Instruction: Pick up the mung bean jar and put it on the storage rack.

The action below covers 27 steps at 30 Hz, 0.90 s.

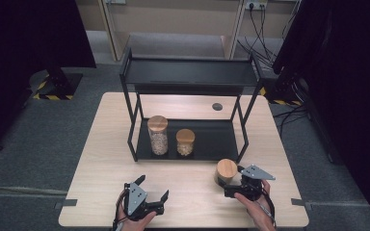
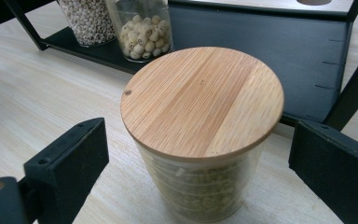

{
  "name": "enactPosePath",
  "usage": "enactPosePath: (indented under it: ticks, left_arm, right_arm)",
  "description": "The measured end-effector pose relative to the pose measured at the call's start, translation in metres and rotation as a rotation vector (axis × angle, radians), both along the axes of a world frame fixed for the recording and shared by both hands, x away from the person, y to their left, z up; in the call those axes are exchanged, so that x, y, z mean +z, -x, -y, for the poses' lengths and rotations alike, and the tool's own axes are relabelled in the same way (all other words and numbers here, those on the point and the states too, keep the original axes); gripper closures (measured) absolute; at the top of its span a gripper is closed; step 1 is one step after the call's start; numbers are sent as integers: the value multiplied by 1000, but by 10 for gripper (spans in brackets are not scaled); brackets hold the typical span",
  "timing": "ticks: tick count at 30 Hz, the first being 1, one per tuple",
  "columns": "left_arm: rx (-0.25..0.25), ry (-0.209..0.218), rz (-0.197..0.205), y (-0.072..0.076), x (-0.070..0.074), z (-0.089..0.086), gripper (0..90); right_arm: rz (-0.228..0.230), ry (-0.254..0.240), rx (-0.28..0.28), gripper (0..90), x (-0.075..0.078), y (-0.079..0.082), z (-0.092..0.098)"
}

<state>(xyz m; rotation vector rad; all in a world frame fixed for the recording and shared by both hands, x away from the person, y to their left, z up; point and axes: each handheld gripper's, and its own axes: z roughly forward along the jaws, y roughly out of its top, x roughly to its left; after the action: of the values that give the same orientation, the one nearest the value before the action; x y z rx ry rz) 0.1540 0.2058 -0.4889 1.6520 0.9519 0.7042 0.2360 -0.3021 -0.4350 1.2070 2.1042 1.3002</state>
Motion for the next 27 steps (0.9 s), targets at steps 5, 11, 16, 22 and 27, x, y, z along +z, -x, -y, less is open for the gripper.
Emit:
enactPosePath:
  ticks: [5,11,16,22,27]
  left_arm:
    - [-1,-1,-1,0,0,0,27]
    - [0,0,-1,0,0,0,26]
    - [0,0,-2,0,0,0,27]
    - [-1,0,-3,-1,0,0,27]
    - [0,0,-4,-1,0,0,27]
  right_arm:
    - [-3,10,-1,66,-1,-3,-4]
    - [0,24,1,132,-1,-8,-7]
    - [4,39,10,212,-2,-9,-9]
    - [20,50,4,244,-4,-7,-11]
    - [36,53,9,255,-2,-6,-12]
